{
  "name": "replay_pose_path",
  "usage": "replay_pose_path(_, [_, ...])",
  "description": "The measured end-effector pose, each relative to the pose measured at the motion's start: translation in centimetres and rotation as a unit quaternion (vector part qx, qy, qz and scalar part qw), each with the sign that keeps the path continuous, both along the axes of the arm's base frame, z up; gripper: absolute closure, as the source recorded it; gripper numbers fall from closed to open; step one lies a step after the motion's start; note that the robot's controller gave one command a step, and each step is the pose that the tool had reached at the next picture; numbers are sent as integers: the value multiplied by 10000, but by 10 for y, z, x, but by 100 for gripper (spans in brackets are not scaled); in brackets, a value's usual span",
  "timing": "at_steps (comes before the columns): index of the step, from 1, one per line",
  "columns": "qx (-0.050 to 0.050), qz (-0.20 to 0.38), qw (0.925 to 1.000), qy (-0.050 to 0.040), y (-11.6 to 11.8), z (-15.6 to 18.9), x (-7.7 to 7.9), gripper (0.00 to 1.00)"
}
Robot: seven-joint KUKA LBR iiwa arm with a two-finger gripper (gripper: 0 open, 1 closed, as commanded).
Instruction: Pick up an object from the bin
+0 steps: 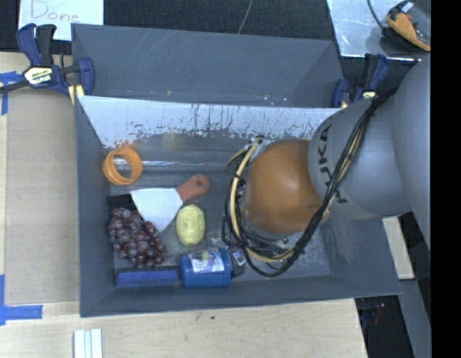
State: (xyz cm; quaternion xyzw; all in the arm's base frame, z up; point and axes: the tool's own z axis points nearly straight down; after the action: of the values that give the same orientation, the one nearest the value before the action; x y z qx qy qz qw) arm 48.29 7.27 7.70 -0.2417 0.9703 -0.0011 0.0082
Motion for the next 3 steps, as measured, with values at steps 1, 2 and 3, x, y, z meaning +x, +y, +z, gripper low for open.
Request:
replay_pose_path(1, [0,1,10000,0,0,0,0,100])
replay_pose_path(2, [17,-268,9996,-4,-14,-5,25,100])
replay_pose_path(3, [14,-265,9996,-36,-12,69,20,100])
